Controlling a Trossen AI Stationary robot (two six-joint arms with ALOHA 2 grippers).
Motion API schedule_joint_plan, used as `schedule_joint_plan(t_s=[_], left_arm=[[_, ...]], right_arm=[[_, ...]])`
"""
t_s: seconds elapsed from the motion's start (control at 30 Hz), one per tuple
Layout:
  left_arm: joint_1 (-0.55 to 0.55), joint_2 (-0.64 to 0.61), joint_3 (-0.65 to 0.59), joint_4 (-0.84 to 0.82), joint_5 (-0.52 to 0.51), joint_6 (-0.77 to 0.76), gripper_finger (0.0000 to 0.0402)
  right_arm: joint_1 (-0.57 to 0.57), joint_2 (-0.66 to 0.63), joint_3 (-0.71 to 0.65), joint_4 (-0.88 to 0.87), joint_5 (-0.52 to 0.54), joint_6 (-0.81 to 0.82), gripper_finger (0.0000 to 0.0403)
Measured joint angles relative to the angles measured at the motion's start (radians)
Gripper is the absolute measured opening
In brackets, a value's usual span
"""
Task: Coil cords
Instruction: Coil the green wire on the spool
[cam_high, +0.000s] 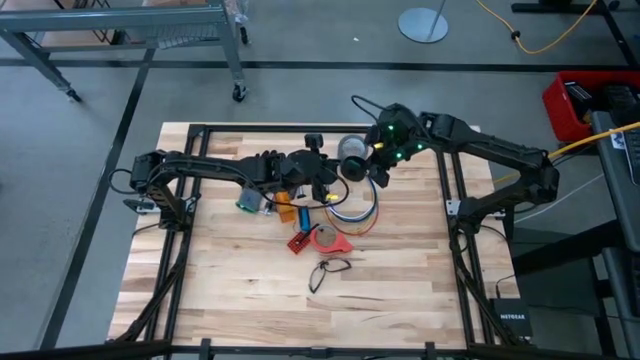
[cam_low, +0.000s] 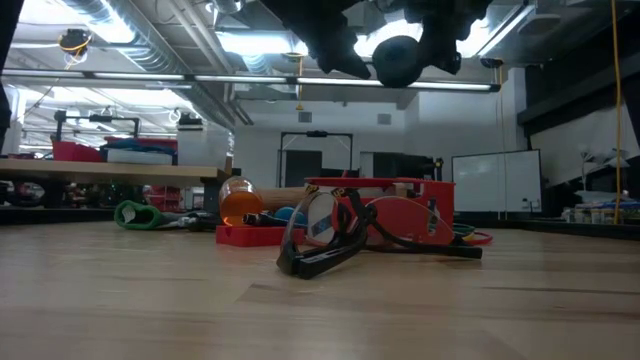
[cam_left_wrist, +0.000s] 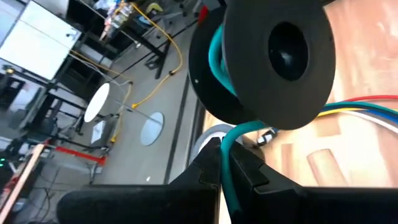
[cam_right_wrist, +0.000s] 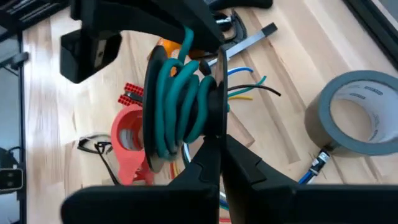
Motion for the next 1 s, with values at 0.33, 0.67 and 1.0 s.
schedule_joint_plan(t_s=[0.33,0.67,1.0], left_arm=[[-0.050,0.000,0.000,-0.095,0.066,-0.025,0.0000],[-0.103,0.000,0.000,-0.099,0.150,-0.044,0.0000],[-0.143,0.000,0.000,-0.098,0.151,-0.052,0.0001]], right_arm=[[0.068,0.000,0.000,-0.065,0.091,-0.084,0.0005],[0.199,0.000,-0.019,-0.074,0.105,-0.107,0.0005],[0.312,0.000,-0.145,0.061,0.173,-0.058,0.0005]])
